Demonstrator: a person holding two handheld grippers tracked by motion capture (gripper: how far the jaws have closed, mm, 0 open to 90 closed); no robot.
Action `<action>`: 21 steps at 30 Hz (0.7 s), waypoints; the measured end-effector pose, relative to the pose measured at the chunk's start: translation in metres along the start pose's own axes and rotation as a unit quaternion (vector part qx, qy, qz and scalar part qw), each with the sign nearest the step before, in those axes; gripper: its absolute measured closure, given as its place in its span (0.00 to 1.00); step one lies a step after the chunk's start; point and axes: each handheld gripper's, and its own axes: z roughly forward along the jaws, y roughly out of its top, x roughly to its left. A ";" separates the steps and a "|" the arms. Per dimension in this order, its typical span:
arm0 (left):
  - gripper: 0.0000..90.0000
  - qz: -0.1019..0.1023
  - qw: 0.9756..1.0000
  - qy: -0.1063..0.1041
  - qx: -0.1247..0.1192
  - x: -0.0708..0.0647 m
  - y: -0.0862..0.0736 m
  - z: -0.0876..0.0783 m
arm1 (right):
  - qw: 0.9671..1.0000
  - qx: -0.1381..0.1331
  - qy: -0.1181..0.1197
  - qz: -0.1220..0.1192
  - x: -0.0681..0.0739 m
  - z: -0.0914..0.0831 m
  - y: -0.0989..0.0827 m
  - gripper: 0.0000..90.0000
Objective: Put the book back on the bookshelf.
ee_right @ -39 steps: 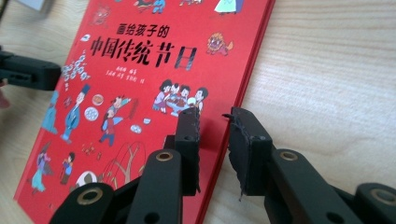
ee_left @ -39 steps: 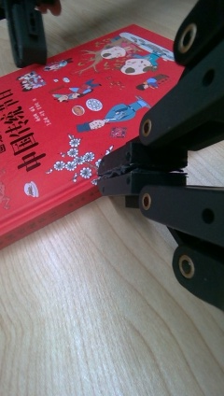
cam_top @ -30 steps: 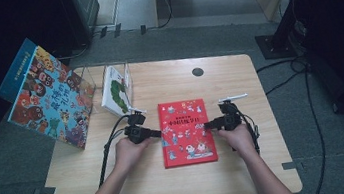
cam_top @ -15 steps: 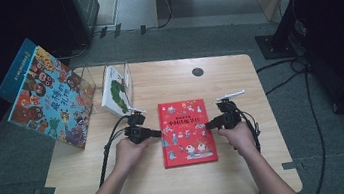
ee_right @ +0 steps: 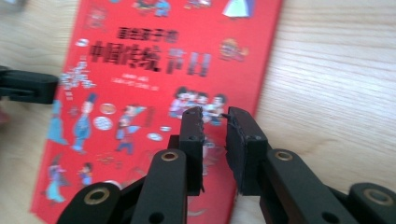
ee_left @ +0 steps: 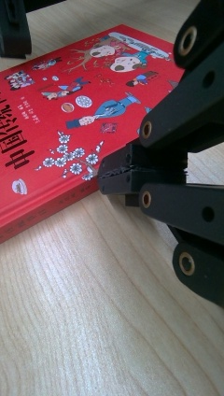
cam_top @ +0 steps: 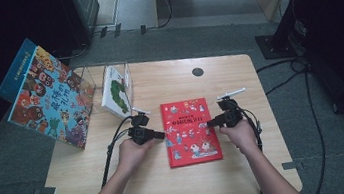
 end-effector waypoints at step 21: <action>1.00 0.005 1.000 0.006 -0.006 -0.001 0.005 0.003 | 0.999 0.022 0.011 0.021 -0.014 0.009 0.008 0.75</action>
